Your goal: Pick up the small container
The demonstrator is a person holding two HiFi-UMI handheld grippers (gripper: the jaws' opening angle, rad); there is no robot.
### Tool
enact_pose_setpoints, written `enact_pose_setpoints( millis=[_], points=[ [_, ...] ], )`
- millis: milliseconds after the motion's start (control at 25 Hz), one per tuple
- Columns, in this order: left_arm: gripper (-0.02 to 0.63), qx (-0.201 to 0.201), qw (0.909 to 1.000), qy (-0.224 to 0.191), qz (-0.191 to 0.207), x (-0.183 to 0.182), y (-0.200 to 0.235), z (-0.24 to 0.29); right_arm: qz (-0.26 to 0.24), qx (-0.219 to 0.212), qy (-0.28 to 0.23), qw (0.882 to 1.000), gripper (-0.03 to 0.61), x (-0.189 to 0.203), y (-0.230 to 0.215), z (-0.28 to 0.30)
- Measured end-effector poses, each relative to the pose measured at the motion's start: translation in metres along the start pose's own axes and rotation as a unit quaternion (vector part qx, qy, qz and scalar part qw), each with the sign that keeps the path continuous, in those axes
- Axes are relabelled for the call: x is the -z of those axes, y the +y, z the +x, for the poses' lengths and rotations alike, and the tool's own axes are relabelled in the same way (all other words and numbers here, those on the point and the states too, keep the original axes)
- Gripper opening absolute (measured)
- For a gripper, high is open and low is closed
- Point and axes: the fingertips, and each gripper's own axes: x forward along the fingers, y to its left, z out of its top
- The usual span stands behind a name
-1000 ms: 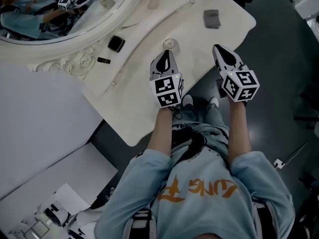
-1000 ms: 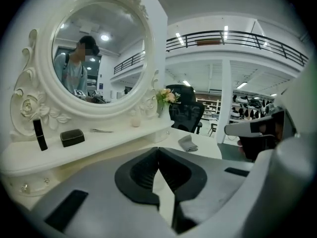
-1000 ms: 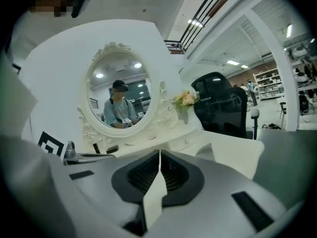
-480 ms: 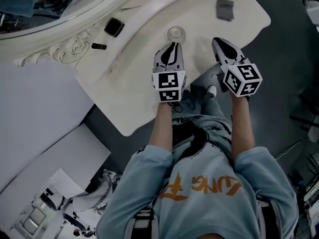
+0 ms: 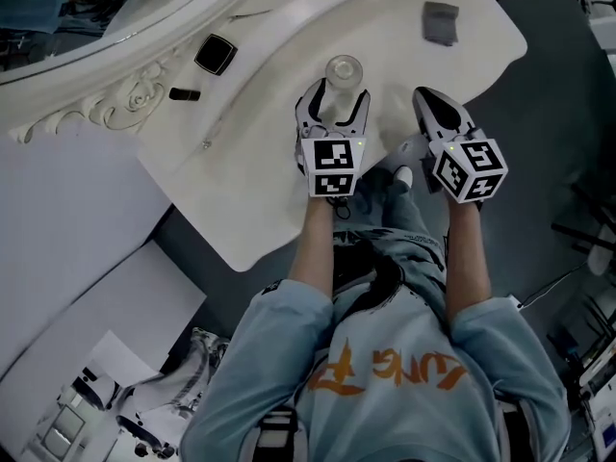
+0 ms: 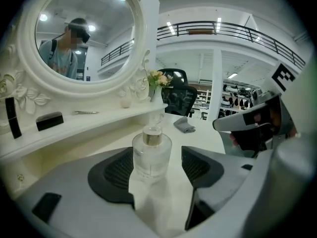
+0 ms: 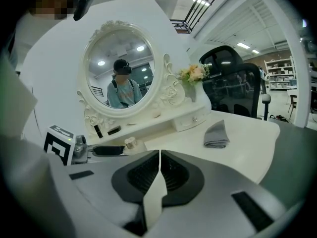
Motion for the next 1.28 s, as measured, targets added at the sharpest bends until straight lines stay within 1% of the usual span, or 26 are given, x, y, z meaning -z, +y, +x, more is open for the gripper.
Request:
enact_pose_setpoints(
  millis=[160, 280, 360, 480, 800, 1040, 1160, 1280],
  points=[
    [0.313, 0.006, 0.9998, 0.016, -0.009, 0.007, 0.005, 0.010, -0.003, 0.001, -0.002, 1.000, 0.029, -0.003, 0.002, 0.005],
    [0.324, 0.015, 0.9996, 0.025, 0.005, 0.010, 0.005, 0.019, -0.011, -0.001, 0.001, 1.000, 0.029, -0.006, 0.003, 0.011],
    [0.324, 0.016, 0.9995, 0.023, 0.014, 0.007, 0.006, 0.025, -0.006, 0.003, -0.002, 1.000, 0.029, -0.008, 0.002, 0.013],
    [0.327, 0.017, 0.9995, 0.024, 0.016, 0.006, 0.007, 0.032, 0.001, 0.010, -0.005, 1.000, 0.029, -0.010, 0.002, 0.014],
    [0.327, 0.018, 0.9983, 0.046, 0.030, 0.007, 0.010, 0.051, -0.006, 0.026, -0.012, 1.000, 0.029, -0.020, -0.003, 0.012],
    [0.330, 0.028, 0.9975, 0.051, 0.040, 0.006, 0.009, 0.055, -0.006, 0.038, -0.016, 0.999, 0.029, -0.024, -0.009, 0.007],
    [0.330, 0.033, 0.9970, 0.060, 0.035, 0.006, 0.009, 0.055, -0.011, 0.040, -0.017, 0.999, 0.029, -0.025, -0.008, 0.005],
    [0.330, 0.041, 0.9975, 0.055, 0.021, 0.002, 0.006, 0.051, -0.015, 0.042, -0.020, 0.999, 0.029, -0.028, -0.007, 0.000]
  ],
)
